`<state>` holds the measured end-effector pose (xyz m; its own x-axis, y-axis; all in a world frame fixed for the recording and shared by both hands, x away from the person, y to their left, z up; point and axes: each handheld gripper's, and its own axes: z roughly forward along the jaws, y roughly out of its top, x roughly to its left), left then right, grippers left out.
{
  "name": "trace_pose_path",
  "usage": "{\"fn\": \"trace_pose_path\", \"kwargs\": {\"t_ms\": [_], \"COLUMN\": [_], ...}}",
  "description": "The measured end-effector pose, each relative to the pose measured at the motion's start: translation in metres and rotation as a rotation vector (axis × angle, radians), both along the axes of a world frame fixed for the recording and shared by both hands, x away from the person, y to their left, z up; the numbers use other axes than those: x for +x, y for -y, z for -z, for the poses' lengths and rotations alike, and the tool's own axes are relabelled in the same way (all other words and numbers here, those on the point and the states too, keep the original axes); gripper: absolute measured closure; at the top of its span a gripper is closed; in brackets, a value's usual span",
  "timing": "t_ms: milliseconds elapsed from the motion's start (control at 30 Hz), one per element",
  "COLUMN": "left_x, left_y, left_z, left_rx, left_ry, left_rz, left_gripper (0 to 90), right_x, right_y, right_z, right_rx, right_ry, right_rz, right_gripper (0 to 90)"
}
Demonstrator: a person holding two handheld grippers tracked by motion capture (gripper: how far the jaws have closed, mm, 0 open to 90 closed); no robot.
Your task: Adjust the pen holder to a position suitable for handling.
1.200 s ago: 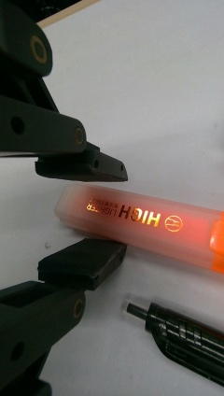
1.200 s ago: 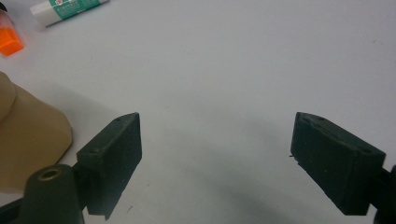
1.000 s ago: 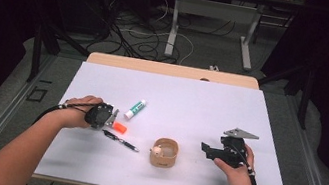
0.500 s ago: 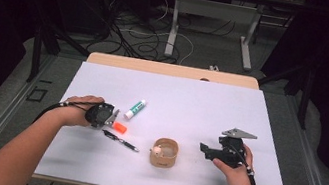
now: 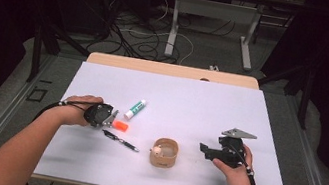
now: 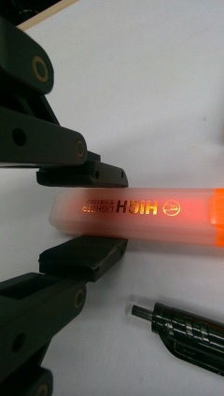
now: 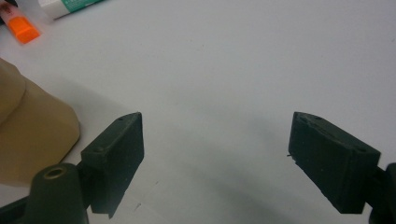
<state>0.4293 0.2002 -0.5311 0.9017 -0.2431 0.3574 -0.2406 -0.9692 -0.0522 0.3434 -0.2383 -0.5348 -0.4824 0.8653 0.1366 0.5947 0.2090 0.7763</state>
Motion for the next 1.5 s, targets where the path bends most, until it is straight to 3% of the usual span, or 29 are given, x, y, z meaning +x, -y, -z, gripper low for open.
{"fn": "trace_pose_path", "kwargs": {"t_ms": [267,333,367,633,800,967,1067,1200,1267,1333,1500], "left_x": [0.000,0.000,0.001,0.003,0.002,0.002,0.000,0.001,-0.001,-0.001,-0.002], "left_y": [0.001,0.001,0.001,0.005,0.004,0.004,0.004,0.005,0.005,0.005,0.004], "left_z": [-0.003,-0.009,-0.011,-0.009,-0.008,-0.009,-0.009,-0.012,-0.012,-0.015,-0.018], "left_rx": [0.006,-0.013,-0.020,-0.006,-0.026,-0.030,-0.039,-0.027,-0.043,-0.038,-0.051], "left_ry": [0.020,0.042,0.032,0.034,0.040,0.060,0.049,0.057,0.047,0.060,0.032], "left_rz": [0.008,0.007,0.002,-0.002,-0.023,0.002,-0.019,-0.004,-0.027,-0.001,-0.032], "left_gripper": [67.7,76.0,76.7,76.2,76.5,76.9,76.9,76.9,76.9,76.9,76.9], "right_x": [0.000,0.000,0.000,0.000,0.000,-0.001,-0.001,-0.001,-0.001,-0.001,-0.001], "right_y": [0.000,0.000,0.000,-0.001,-0.001,-0.001,0.000,-0.001,-0.001,0.000,0.000], "right_z": [0.000,0.000,0.000,0.000,0.000,0.000,0.000,0.000,0.000,0.000,0.000], "right_rx": [-0.003,0.001,0.001,0.001,0.004,0.001,0.002,0.001,0.002,0.000,0.002], "right_ry": [0.001,0.000,0.000,-0.003,-0.006,-0.003,-0.004,-0.003,-0.004,-0.003,-0.004], "right_rz": [-0.002,0.001,0.001,-0.001,-0.005,-0.003,-0.001,-0.002,-0.002,0.001,0.001], "right_gripper": [17.9,17.9,17.9,18.0,18.4,18.4,18.4,18.4,18.4,18.4,18.4]}}
